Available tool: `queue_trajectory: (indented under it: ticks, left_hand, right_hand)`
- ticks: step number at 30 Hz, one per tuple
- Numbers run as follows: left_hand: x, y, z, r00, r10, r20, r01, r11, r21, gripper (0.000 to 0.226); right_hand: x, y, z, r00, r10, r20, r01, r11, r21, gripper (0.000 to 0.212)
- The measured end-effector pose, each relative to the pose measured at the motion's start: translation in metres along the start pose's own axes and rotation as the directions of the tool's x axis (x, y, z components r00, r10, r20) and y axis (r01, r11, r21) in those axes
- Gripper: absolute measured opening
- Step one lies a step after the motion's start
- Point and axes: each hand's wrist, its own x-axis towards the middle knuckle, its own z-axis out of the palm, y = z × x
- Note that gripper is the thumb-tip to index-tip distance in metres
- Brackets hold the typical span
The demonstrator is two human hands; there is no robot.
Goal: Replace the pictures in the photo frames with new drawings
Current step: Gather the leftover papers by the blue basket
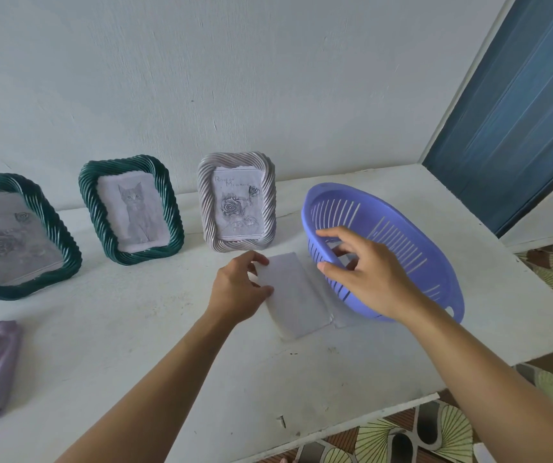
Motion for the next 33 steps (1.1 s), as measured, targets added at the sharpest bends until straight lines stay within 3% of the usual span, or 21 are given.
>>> queue_trajectory:
  ticks: [3, 7, 12, 14, 19, 26, 33]
  left_hand:
    - [-0.003, -0.009, -0.004, 0.995, 0.097, 0.002, -0.094, 0.966, 0.239, 0.042]
    - [-0.007, -0.012, -0.005, 0.991, 0.133, 0.003, -0.118, 0.87, 0.479, 0.048]
    - [-0.003, 0.0, 0.008, 0.966, 0.26, 0.009, -0.239, 0.873, 0.426, 0.036]
    - [0.004, 0.01, 0.021, 0.959, 0.284, 0.011, -0.259, 0.857, 0.446, 0.041]
    - [0.02, 0.026, 0.047, 0.961, 0.229, 0.153, -0.274, 0.741, 0.614, 0.064]
    - [0.017, 0.018, 0.053, 0.939, 0.281, 0.2, -0.339, 0.643, 0.687, 0.056]
    - [0.018, 0.027, 0.054, 0.941, 0.323, 0.101, -0.308, 0.696, 0.648, 0.065]
  right_hand:
    - [0.001, 0.0, 0.0, 1.0, -0.006, -0.004, 0.006, 1.0, 0.011, 0.037]
    - [0.001, 0.001, 0.004, 1.0, -0.009, 0.011, 0.009, 1.0, 0.001, 0.038]
    - [0.002, 0.001, 0.002, 1.0, -0.013, -0.005, 0.013, 1.0, 0.004, 0.038]
    - [0.002, 0.003, 0.0, 1.0, -0.02, -0.02, 0.02, 1.0, 0.009, 0.038]
    - [0.002, 0.006, -0.003, 0.999, -0.04, -0.011, 0.041, 0.997, 0.062, 0.039]
    - [0.006, 0.018, -0.006, 0.999, -0.032, 0.003, 0.032, 0.999, 0.034, 0.04]
    - [0.012, 0.027, -0.006, 1.0, -0.031, 0.004, 0.031, 1.0, -0.002, 0.042]
